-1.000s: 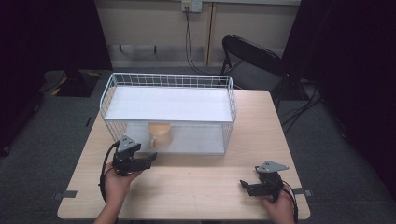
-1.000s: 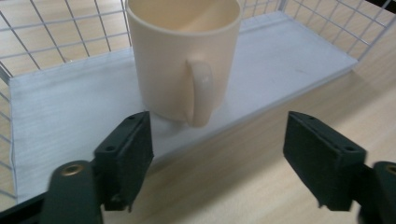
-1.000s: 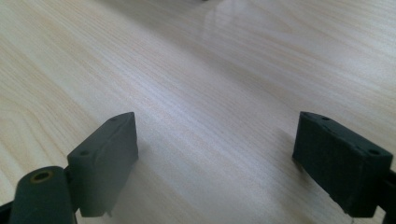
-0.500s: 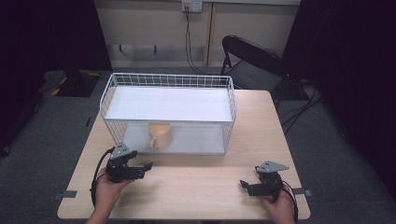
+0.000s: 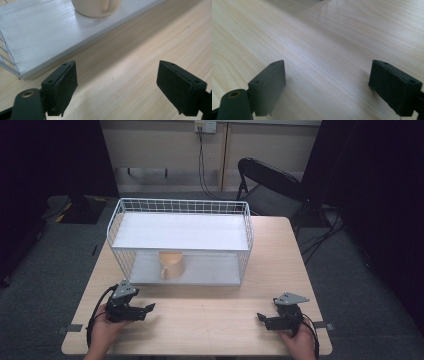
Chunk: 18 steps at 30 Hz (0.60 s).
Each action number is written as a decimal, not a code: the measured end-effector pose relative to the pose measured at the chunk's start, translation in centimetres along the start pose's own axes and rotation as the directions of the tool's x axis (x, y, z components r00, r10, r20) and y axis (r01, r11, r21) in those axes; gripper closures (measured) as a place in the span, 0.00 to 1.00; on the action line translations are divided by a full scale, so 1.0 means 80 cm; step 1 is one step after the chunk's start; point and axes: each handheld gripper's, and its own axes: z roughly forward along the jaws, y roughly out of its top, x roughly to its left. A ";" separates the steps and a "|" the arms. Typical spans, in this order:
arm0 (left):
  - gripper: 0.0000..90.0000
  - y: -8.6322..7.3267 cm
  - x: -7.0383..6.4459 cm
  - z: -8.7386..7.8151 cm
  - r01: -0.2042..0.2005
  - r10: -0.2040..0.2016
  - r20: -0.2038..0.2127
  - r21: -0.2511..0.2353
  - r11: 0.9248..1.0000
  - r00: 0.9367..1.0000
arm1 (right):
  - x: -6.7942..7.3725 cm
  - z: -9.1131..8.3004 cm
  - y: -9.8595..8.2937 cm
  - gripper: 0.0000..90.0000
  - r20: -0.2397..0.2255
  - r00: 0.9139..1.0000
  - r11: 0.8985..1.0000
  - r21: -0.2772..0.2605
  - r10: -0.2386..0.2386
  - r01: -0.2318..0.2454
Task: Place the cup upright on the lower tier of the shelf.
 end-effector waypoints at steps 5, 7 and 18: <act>0.19 -0.010 0.002 0.004 -0.003 0.003 -0.004 0.022 1.000 1.000 | 0.000 0.000 0.000 0.15 0.000 1.000 1.000 0.000 0.000 0.000; 0.19 -0.014 0.002 0.007 -0.014 0.014 -0.007 0.039 0.999 1.000 | 0.000 0.000 0.000 0.15 -0.001 1.000 1.000 0.000 -0.001 0.001; 0.19 -0.022 0.000 0.014 -0.037 0.038 -0.014 0.075 0.997 0.999 | -0.001 0.000 0.000 0.15 -0.005 1.000 1.000 0.001 -0.004 0.004</act>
